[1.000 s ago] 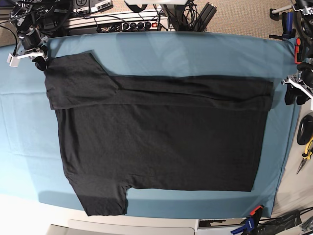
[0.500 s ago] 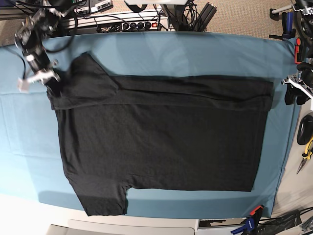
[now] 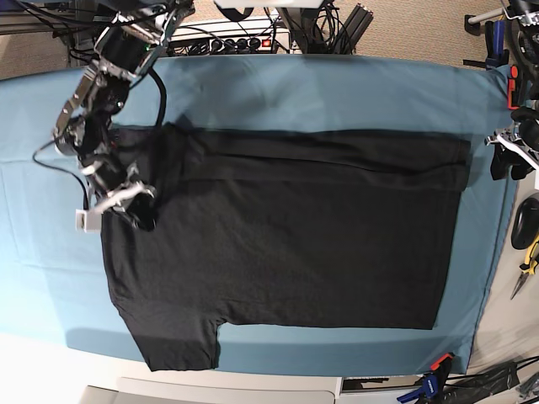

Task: Fold the T-shirt properly

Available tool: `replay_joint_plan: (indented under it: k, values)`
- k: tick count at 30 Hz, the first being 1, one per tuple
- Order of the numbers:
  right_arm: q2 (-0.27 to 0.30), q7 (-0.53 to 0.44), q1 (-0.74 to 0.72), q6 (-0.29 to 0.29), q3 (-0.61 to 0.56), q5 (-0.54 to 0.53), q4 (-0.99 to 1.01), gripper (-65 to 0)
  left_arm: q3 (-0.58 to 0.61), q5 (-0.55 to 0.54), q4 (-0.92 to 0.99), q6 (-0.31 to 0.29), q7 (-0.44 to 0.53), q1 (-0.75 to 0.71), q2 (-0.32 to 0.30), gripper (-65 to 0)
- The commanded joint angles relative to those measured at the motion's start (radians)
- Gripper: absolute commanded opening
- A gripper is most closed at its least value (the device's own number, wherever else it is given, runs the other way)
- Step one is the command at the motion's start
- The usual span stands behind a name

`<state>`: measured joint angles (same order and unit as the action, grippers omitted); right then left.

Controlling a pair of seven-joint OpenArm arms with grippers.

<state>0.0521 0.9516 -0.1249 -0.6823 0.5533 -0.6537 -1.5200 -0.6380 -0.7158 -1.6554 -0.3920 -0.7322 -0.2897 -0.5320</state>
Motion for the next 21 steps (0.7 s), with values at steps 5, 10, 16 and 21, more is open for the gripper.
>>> replay_joint_plan:
  k: [5, 10, 16, 21]
  values:
    - [0.012, -0.105, -0.039, -0.016, -0.003, 0.069, -0.017, -65.0, -0.008, 0.005, -0.015, 0.003, 0.026, 0.004, -0.022, -35.4]
    - [0.012, -0.14, -0.044, -0.016, -0.003, 0.106, -0.017, -65.0, -0.008, 0.005, -0.015, 0.003, 0.026, 0.004, -0.022, -35.4]
    - [0.011, -0.217, -0.045, 0.05, -0.003, 0.188, -0.017, -65.0, -0.008, 0.005, -0.015, 0.003, 0.026, 0.004, -0.022, -35.4]
    - [0.011, -0.225, -0.045, 0.067, -0.003, 0.21, -0.017, -65.0, -0.008, 0.005, -0.015, 0.003, 0.026, 0.004, -0.022, -35.4]
